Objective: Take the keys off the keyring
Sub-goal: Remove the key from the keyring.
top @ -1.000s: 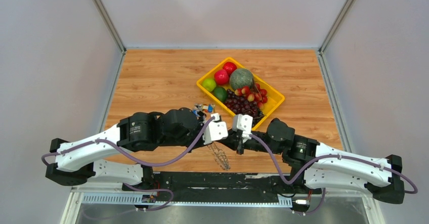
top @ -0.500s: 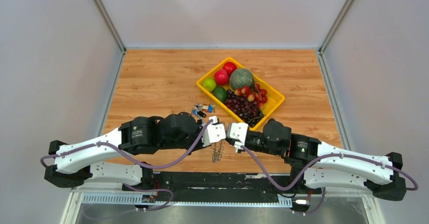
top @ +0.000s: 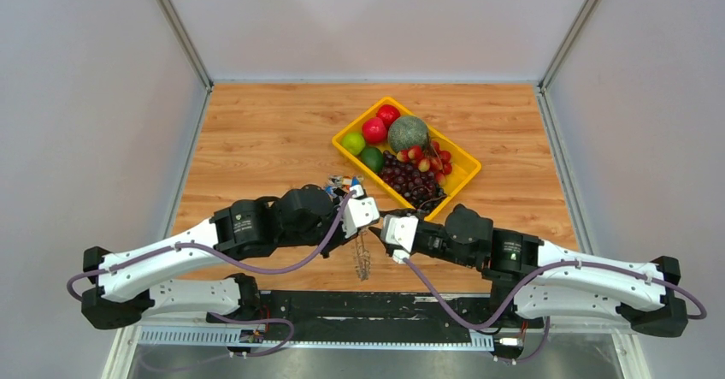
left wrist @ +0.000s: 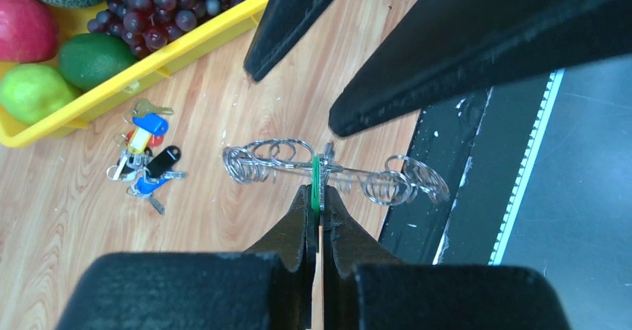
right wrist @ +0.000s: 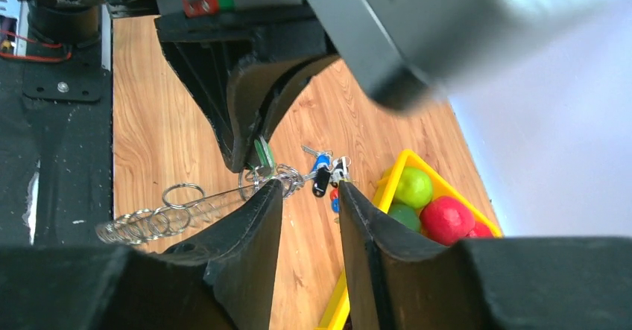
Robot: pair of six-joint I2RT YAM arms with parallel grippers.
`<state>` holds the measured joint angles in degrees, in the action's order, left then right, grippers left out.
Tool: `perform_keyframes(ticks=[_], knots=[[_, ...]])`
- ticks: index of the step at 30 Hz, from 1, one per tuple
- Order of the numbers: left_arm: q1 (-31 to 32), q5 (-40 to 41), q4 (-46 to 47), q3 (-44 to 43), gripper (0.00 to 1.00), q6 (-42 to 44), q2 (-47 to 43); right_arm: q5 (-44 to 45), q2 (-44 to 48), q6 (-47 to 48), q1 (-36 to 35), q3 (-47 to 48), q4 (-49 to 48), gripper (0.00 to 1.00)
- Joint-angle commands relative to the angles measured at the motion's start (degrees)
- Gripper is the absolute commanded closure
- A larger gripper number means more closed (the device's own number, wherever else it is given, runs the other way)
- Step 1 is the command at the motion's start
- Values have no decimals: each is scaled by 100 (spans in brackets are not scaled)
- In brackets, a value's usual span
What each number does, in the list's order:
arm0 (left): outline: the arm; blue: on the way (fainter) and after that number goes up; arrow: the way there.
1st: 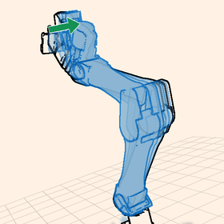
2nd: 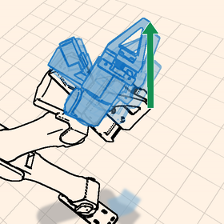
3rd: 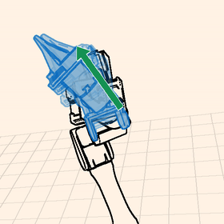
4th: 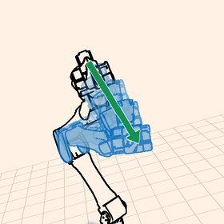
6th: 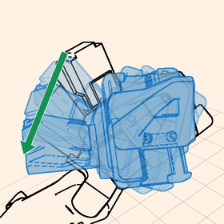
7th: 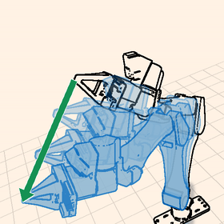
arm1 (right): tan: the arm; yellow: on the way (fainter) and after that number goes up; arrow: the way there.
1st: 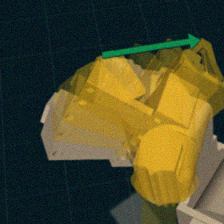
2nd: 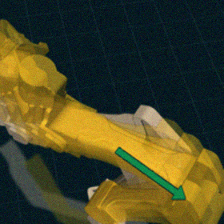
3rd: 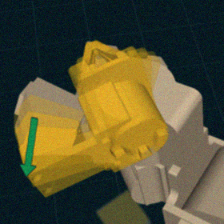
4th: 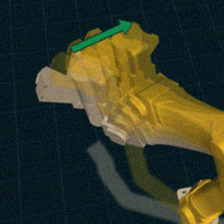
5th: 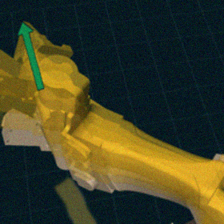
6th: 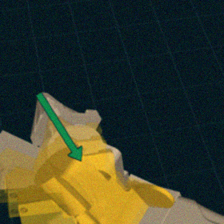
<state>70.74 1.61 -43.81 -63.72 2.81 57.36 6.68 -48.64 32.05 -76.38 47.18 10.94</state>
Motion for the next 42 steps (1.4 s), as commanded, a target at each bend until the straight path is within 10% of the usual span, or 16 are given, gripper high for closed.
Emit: perform_keyframes(ticks=[1, 24, 42], knots=[[-17, -125, 676, -6, 100, 25, -374, 332, 432, -605, -31, -209, -111, 61], [-17, -1284, 1835, 919, 100, 1029, -1385, 340, 2080, -3590, -1, -2508, -3137, 71], [-18, -1954, 2607, 1721, 100, 1750, -2131, -1852, 1253, -2577, -9, -2919, -4687, 73]])
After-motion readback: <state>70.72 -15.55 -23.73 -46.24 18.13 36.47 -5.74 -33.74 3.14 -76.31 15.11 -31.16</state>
